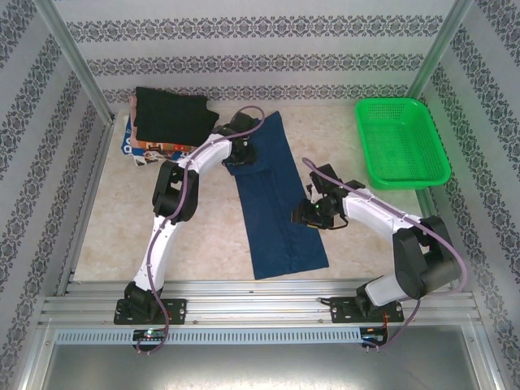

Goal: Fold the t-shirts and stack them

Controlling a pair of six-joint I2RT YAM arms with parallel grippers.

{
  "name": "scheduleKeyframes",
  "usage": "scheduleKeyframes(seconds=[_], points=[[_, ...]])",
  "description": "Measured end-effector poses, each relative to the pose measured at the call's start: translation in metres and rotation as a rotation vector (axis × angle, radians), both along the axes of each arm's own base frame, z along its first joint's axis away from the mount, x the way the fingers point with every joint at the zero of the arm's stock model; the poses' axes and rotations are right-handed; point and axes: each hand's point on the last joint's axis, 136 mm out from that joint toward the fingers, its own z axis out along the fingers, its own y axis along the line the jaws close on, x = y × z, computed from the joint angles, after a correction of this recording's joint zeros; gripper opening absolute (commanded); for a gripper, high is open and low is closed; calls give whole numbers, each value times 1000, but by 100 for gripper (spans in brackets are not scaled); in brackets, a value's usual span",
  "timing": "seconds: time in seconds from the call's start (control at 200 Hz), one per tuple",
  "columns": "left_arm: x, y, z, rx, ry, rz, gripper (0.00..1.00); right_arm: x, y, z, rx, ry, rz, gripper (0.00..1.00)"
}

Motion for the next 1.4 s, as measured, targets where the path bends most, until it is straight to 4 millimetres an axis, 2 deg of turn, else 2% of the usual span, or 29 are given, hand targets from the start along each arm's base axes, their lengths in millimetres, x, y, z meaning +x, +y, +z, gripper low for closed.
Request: scheduleKeyframes(seconds=[0.125,0.25,0.44,0.55,0.61,0.764,0.839,0.904,0.964,1.034,1.079,1.139,1.154,1.199,1.214,1.249,1.299,1.329,1.399], points=[[16,-6,8,2,-50,15,35,-17,-4,-18,-2,50,-12,47],[34,-18,-1,-9,-79,9,35,-41,-5,-38,-7,121,-29,47],[57,-37,-1,-68,-136,-13,38,-42,18,-34,44,110,-25,48],[60,-45,1,-104,-146,-32,41,-47,31,-33,58,121,-6,52],[61,-47,2,-123,-146,-41,46,-48,34,-32,57,123,4,54],[61,-53,12,-192,-143,-34,76,-48,34,-18,47,125,14,63],[58,-51,25,-250,-125,-10,78,-47,33,3,57,101,19,68],[58,-45,51,-317,-122,17,78,-48,31,25,74,64,29,71],[60,-33,90,-375,-154,33,79,-54,26,40,86,39,31,73],[54,-15,148,-427,-205,39,77,-66,16,52,96,38,17,74],[39,-1,190,-449,-238,40,77,-73,9,54,98,47,4,74],[9,10,232,-464,-273,30,77,-85,0,52,96,68,-9,74],[-5,11,245,-469,-280,23,77,-89,-2,51,93,76,-12,74],[-39,11,260,-481,-286,3,75,-99,-8,45,85,104,-17,74],[-57,10,264,-486,-280,-8,74,-103,-10,43,83,114,-18,74],[-90,8,264,-499,-259,-28,73,-110,-12,38,80,141,-16,74],[-141,3,252,-515,-205,-53,70,-118,-14,31,70,176,-15,73],[-174,0,235,-515,-151,-67,70,-121,-16,28,65,191,-14,73],[-232,2,186,-492,-13,-66,66,-125,-17,22,57,217,-6,72]])
